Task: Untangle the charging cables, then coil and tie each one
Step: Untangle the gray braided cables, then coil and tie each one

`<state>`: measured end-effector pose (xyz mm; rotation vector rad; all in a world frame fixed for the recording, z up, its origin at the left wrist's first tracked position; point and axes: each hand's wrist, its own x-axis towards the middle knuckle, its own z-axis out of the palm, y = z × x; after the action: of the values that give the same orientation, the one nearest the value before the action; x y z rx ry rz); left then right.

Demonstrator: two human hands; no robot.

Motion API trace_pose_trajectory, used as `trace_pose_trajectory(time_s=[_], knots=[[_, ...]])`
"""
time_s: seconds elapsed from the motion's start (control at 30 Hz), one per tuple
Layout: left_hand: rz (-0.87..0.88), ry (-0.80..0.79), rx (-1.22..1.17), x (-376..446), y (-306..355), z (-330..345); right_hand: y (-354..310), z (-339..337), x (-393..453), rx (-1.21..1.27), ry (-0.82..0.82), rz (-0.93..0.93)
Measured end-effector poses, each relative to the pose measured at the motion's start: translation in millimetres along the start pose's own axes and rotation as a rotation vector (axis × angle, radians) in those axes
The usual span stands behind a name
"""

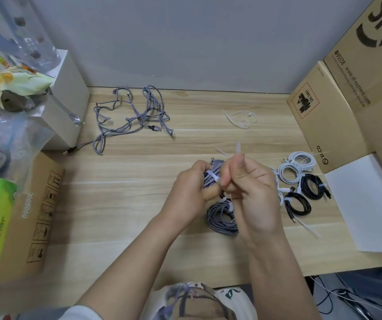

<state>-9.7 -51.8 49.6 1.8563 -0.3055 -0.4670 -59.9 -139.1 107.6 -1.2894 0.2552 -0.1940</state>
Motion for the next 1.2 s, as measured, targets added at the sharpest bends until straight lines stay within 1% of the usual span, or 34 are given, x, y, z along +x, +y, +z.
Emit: trace_pose_trajectory(time_s=[0.13,0.27,0.43,0.53,0.6,0.67,0.73,0.8,0.9,0.97,1.07,1.13,1.2], knots=[[0.006,-0.004,-0.050,0,13,-4,-10,-6,1,0.134,-0.046,-0.047],[0.024,0.040,-0.183,-4,18,-6,-14,-17,4,0.134,-0.119,-0.168],[0.048,-0.035,-0.261,-15,17,-6,-20,-22,7,0.210,-0.045,-0.269],[0.025,-0.074,-0.345,-18,18,-5,-22,-22,9,0.230,0.067,-0.268],[-0.075,-0.122,-0.541,-17,23,-2,-22,-17,9,0.261,0.092,-0.273],[-0.189,-0.190,-0.762,-17,27,-2,-19,-11,10,0.305,0.076,-0.284],[-0.201,-0.248,-0.901,-16,27,-2,-17,-9,13,0.331,0.039,-0.283],[-0.187,-0.260,-0.990,-16,26,-4,-15,-11,18,0.364,-0.007,-0.246],[-0.190,-0.233,-1.052,-15,25,-4,-14,-14,19,0.409,-0.056,-0.177],[-0.206,-0.243,-1.034,-15,24,0,-16,-12,17,0.392,-0.055,-0.176],[-0.208,-0.263,-1.030,-16,22,7,-18,-7,16,0.322,-0.090,-0.185],[-0.214,-0.252,-1.067,-15,21,10,-18,-4,16,0.249,-0.136,-0.143],[-0.243,-0.231,-1.073,-14,19,11,-17,-4,16,0.203,-0.144,-0.109]])
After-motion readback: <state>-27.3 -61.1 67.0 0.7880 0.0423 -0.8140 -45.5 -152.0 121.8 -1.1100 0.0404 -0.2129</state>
